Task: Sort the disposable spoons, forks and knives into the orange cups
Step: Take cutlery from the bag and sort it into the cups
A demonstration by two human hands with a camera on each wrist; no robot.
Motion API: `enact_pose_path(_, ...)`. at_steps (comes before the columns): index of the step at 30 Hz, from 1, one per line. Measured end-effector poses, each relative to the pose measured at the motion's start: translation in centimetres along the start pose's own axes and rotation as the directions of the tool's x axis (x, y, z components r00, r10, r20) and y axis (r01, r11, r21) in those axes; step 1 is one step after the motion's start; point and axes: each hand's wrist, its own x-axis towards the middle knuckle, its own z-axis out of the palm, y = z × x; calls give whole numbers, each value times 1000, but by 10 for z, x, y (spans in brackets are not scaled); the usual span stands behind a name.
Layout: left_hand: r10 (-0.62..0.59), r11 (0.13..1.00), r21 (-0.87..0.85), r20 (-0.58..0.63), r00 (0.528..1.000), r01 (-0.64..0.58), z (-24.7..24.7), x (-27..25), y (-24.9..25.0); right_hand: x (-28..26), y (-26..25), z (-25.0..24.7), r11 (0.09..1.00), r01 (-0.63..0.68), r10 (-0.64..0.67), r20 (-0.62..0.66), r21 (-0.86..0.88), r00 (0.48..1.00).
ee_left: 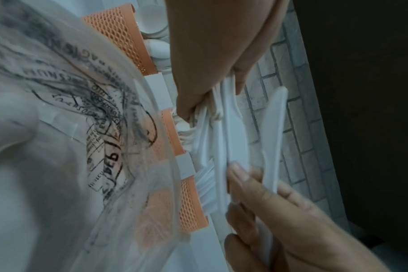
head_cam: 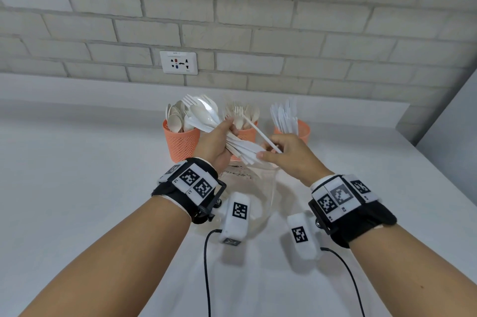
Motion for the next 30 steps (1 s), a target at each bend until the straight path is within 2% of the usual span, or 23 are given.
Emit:
enact_pose_path(3,-25,998,-59,-4,1000,24,-3,-1,4,2,7,-7,974,-74,95,-92,213,991)
enact_pose_path(5,-35,994,-102,-20,999,33,-3,-4,7,5,11,-10,896,-110,177,-118,431,977)
enact_pose_path(8,-29,989,-147,-31,999,24,-3,-7,8,10,15,-14,669,-119,283,-104,734,953)
enact_pose_path(10,-23,989,-146,-23,999,19,-5,-4,7,13,16,-16,500,-73,325,-109,863,939)
enact_pose_path(11,-27,990,-139,-19,999,24,-6,-3,6,15,16,-16,463,-47,330,-123,885,936)
enact_pose_path(12,-33,990,-135,-24,999,30,-7,-1,5,17,15,-15,488,-50,330,-131,871,935)
enact_pose_path(15,-22,989,-148,-65,998,12,-8,1,4,19,15,-4,715,-151,326,-135,683,936)
enact_pose_path(17,1,979,-202,-95,995,-20,-6,2,4,17,18,4,734,-162,301,-103,660,948)
enact_pose_path(20,19,959,-279,-138,990,-57,-6,3,7,11,23,14,637,-160,248,-4,754,969)
enact_pose_path(24,21,986,-164,-107,994,-39,-6,1,3,10,24,21,524,-131,199,28,842,980)
enact_pose_path(27,-20,989,-146,-79,997,8,-9,0,2,17,20,14,466,-78,281,-63,881,958)
enact_pose_path(30,-43,986,-167,-74,996,30,-15,2,4,24,20,0,296,-18,378,-100,955,920)
